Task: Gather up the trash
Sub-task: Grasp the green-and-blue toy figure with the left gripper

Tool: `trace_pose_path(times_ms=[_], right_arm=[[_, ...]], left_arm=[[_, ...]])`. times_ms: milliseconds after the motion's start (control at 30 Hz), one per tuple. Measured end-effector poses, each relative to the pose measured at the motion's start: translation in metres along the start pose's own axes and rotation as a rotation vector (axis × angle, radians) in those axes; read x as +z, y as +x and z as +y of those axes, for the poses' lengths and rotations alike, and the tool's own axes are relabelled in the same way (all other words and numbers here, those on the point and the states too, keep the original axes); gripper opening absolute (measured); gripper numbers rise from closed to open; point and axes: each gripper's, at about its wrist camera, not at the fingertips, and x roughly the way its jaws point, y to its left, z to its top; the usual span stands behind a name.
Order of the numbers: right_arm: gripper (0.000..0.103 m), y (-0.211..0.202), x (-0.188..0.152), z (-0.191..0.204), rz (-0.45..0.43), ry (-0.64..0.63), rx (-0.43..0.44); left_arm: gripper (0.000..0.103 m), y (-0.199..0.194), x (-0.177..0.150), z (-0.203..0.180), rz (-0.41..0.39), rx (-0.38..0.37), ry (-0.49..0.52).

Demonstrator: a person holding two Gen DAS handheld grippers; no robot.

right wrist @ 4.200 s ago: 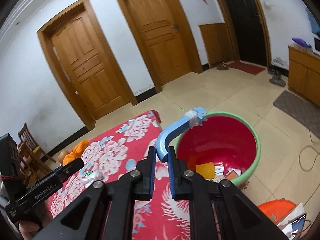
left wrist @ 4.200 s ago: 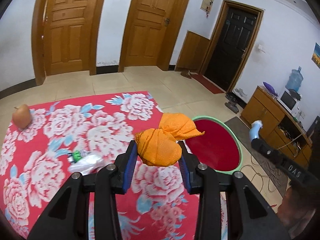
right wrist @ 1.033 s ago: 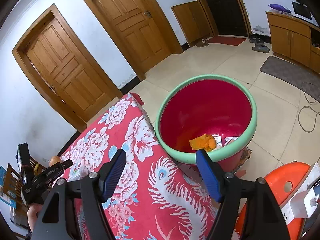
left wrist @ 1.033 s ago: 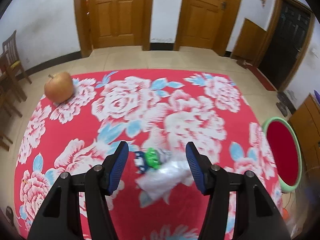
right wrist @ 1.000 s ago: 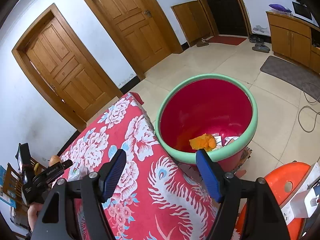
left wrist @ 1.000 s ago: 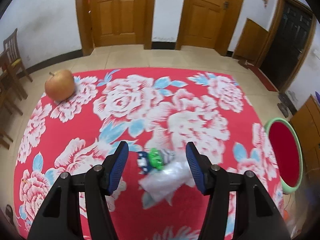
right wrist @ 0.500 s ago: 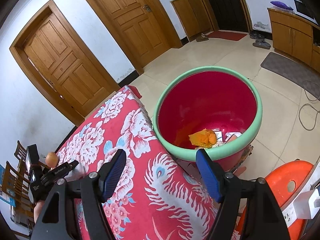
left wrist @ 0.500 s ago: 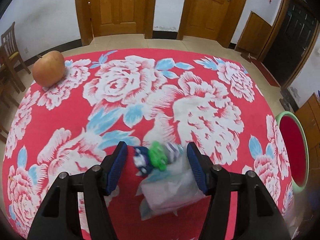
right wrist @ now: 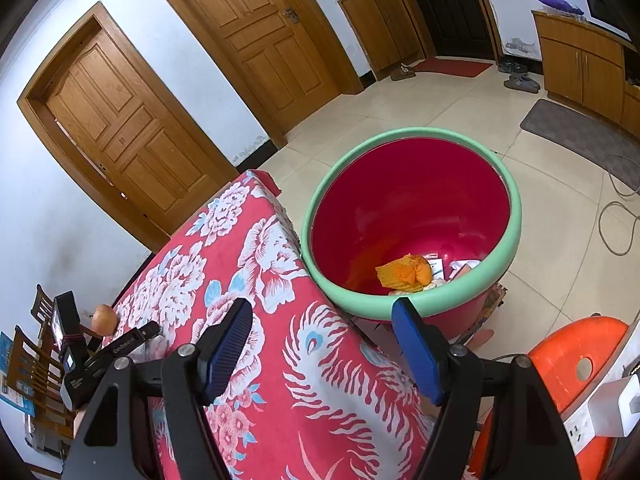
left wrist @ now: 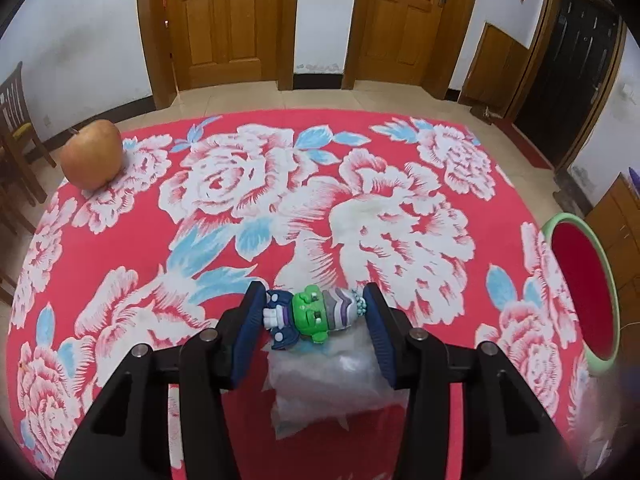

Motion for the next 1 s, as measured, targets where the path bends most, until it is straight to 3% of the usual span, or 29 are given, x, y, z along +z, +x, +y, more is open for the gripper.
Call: trace_pose_path(times_ms=[367, 667, 1000], right_arm=[[0.075, -0.030, -0.009, 0.003, -0.056, -0.017, 0.013], [0.075, -0.070, -0.019, 0.015, -0.105, -0.068, 0.030], [0.075, -0.106, -0.037, 0.052, -0.118, -0.131, 0.113]], left_arm=[[0.050, -0.069, -0.007, 0.004, -0.099, -0.050, 0.011], [0.050, -0.116, -0.027, 0.023, -0.157, -0.039, -0.001], [0.050, -0.149, -0.046, 0.059, -0.194, -0.015, -0.044]])
